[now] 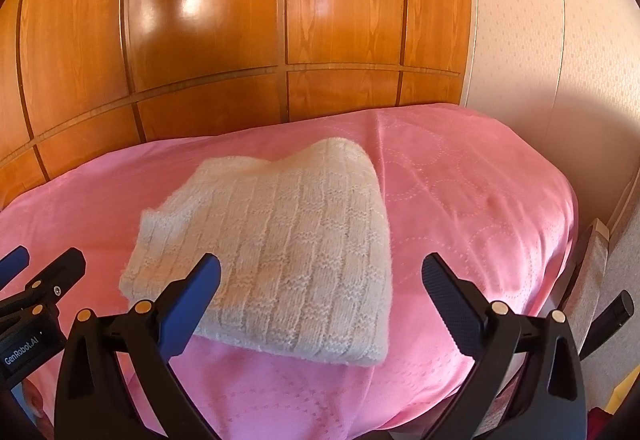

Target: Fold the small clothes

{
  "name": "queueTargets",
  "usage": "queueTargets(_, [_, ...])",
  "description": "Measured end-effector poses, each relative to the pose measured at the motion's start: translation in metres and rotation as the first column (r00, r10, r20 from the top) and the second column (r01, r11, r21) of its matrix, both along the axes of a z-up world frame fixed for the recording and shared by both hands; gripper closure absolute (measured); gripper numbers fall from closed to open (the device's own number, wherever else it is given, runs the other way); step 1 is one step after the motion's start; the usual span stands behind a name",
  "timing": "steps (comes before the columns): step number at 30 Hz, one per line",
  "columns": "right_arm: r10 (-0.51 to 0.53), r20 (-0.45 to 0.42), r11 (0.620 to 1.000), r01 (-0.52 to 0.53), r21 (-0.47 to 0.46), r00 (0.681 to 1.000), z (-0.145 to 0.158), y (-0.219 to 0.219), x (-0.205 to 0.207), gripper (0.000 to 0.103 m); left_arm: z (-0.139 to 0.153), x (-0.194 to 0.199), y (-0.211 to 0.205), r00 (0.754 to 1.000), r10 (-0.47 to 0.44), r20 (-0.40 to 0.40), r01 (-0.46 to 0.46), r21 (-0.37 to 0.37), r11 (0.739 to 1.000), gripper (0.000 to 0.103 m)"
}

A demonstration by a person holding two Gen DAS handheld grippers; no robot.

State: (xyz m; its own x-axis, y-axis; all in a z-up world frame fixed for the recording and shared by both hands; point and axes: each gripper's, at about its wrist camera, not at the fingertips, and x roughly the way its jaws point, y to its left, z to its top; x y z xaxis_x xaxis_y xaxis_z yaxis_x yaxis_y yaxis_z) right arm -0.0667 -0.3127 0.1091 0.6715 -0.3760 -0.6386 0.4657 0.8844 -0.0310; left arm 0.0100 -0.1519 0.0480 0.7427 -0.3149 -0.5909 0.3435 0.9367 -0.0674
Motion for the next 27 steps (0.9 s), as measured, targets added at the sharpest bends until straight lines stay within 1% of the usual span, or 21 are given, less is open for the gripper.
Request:
queueTargets(9, [0.004, -0.003, 1.000, -0.004, 0.002, 1.000, -0.0003, -0.0018, 0.0009, 0.003, 0.0074, -0.0019, 0.0025, 1.000, 0.003, 0.017, -0.003, -0.010, 1.000, 0.005])
queueTargets(17, [0.012, -0.006, 1.000, -0.012, 0.007, 1.000, -0.0014, -0.0037, 0.0020, 0.003, 0.0075, -0.0016, 0.0021, 1.000, 0.001, 0.024, -0.001, -0.010, 1.000, 0.005])
queueTargets(19, [0.014, -0.008, 1.000, -0.014, 0.009, 1.000, -0.0025, -0.0039, 0.0022, 0.003, 0.0071, -0.0014, 0.0033, 0.999, 0.009, 0.034, -0.008, -0.020, 1.000, 0.005])
queueTargets(23, [0.020, -0.016, 1.000, -0.020, 0.015, 1.000, -0.0064, -0.0065, 0.0040, 0.003, 0.0036, -0.0004, 0.0011, 0.999, 0.013, 0.042, -0.013, 0.008, 1.000, 0.005])
queueTargets(27, [0.020, -0.015, 1.000, -0.020, 0.017, 1.000, -0.0072, -0.0080, 0.0051, 0.003, -0.0004, 0.0034, 0.0020, 0.999, 0.032, 0.005, -0.032, 0.006, 0.999, 0.005])
